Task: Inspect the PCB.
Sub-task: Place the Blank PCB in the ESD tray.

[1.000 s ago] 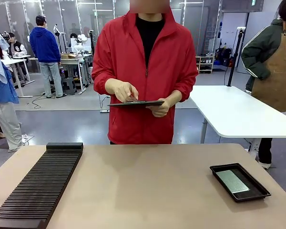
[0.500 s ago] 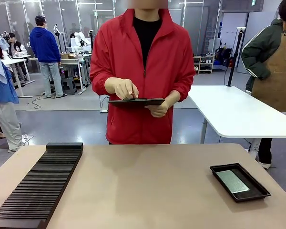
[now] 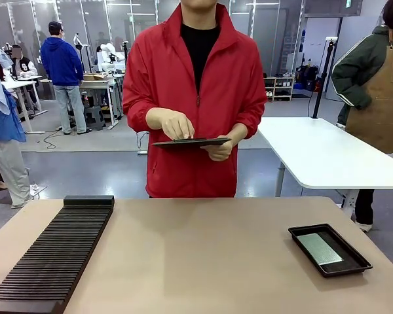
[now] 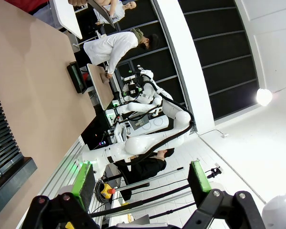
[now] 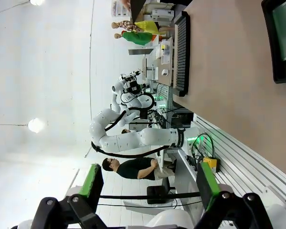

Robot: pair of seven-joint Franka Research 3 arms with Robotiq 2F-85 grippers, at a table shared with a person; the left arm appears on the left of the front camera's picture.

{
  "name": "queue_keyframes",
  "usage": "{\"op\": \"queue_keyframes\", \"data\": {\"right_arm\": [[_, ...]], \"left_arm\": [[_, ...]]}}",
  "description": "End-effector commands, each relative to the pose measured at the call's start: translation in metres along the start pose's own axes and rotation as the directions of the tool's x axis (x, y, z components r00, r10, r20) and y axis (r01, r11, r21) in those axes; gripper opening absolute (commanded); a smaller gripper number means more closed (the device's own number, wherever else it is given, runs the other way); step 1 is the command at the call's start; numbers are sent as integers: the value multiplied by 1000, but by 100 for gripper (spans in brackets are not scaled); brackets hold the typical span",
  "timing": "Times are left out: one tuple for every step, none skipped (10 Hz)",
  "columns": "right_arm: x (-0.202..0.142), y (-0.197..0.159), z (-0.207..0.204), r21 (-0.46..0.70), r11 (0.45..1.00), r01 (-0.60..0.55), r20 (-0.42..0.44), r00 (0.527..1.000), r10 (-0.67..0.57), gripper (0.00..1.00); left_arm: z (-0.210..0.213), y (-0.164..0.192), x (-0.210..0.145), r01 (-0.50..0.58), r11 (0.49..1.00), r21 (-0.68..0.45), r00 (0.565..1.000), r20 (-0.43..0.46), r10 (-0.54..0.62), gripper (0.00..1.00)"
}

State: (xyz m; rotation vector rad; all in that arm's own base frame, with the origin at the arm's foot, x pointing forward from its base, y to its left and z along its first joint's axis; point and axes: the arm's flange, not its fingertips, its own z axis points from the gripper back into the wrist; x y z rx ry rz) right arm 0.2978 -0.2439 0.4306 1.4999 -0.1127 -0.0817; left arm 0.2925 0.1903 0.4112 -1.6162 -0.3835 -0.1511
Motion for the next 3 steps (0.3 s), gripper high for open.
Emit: {"op": "queue_keyframes", "data": {"right_arm": [[-5, 2, -1, -5, 1000, -1, -10, 1000, 1, 100], [-5, 2, -1, -5, 1000, -1, -10, 1000, 1, 100], [-5, 2, -1, -5, 1000, -1, -10, 1000, 1, 100]], "left_arm": [[1, -1, -1, 1, 1000, 4, 1000, -4, -1, 100], [1, -1, -1, 1, 1000, 4, 1000, -4, -1, 100], [1, -1, -1, 1, 1000, 4, 1000, -4, -1, 100]]}}
